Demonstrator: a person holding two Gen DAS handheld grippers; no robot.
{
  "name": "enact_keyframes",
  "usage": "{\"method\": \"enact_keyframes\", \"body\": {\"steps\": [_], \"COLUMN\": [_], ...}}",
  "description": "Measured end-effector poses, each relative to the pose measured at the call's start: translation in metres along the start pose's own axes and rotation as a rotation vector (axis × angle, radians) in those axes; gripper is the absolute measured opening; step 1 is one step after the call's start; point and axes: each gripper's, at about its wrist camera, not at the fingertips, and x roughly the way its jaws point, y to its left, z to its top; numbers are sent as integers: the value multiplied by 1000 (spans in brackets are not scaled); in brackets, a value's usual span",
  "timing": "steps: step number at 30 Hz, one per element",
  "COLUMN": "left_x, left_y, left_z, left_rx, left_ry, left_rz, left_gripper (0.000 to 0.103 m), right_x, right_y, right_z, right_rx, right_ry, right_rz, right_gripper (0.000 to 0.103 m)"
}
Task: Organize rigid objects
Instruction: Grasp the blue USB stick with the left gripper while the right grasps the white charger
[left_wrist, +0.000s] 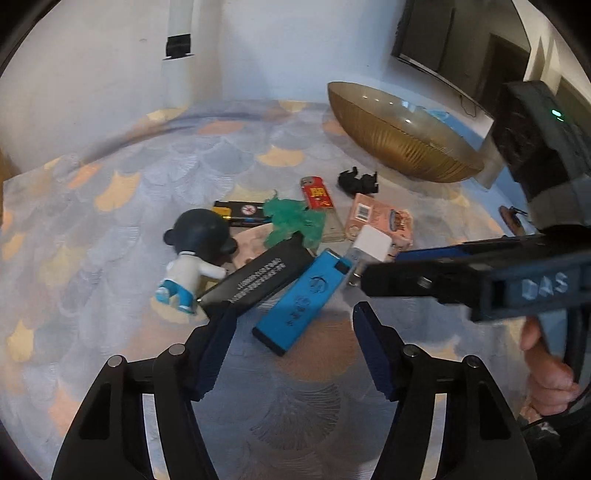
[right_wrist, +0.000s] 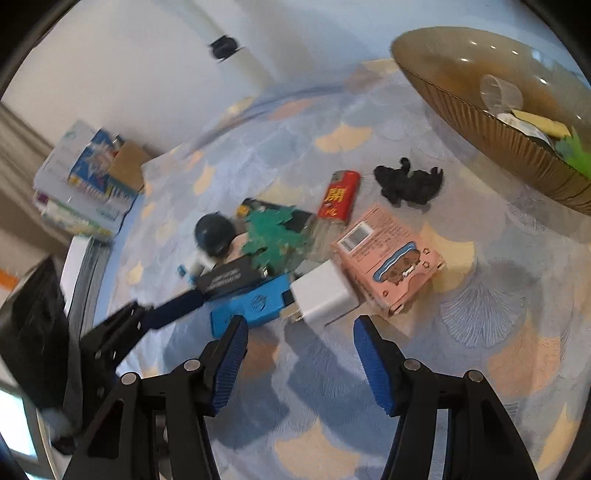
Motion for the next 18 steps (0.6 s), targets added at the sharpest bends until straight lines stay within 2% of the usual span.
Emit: {"method": "enact_keyframes", "body": {"steps": [2, 7, 11, 13, 15, 18], "left_x": [2, 12, 16, 19, 19, 13], "left_y": [-3, -4, -6, -13, -18, -20], "left_z": [-3, -4, 1, 1, 0, -7], "left_rx": [10, 17, 16, 32, 36, -13], "left_ry": [9, 19, 16, 13, 12, 11], "left_rz": [-20, -13, -13, 9, 30, 24], "left_gripper": [63, 63, 60, 49, 24, 22], "right_x": [2, 9, 13, 13, 13, 11], "right_y": [-2, -7, 0, -1, -1, -2], "right_z": [3, 11, 15, 16, 16, 12], "right_rx": [34, 124, 92, 93, 77, 53], "right_ry": [-10, -39, -46, -56, -65, -58], "right_rz": [9, 2, -56, -74, -80, -71], "right_gripper": [59, 57, 45, 40, 39, 33]}}
